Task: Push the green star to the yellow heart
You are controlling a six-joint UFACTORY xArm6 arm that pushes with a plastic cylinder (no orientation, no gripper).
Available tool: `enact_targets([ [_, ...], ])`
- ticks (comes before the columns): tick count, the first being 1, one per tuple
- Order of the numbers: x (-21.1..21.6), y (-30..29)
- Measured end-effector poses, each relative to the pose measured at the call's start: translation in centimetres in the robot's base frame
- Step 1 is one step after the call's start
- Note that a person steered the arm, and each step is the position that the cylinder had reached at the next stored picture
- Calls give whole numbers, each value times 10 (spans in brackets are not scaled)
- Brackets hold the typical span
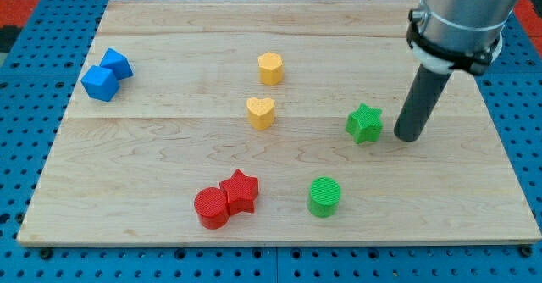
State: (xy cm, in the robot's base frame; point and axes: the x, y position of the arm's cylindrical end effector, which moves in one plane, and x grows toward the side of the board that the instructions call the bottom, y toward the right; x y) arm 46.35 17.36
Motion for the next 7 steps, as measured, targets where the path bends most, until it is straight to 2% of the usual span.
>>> enact_targets([
  [3, -14, -65],
  [4, -21, -68],
  [5, 7, -96],
  [7, 28, -129],
])
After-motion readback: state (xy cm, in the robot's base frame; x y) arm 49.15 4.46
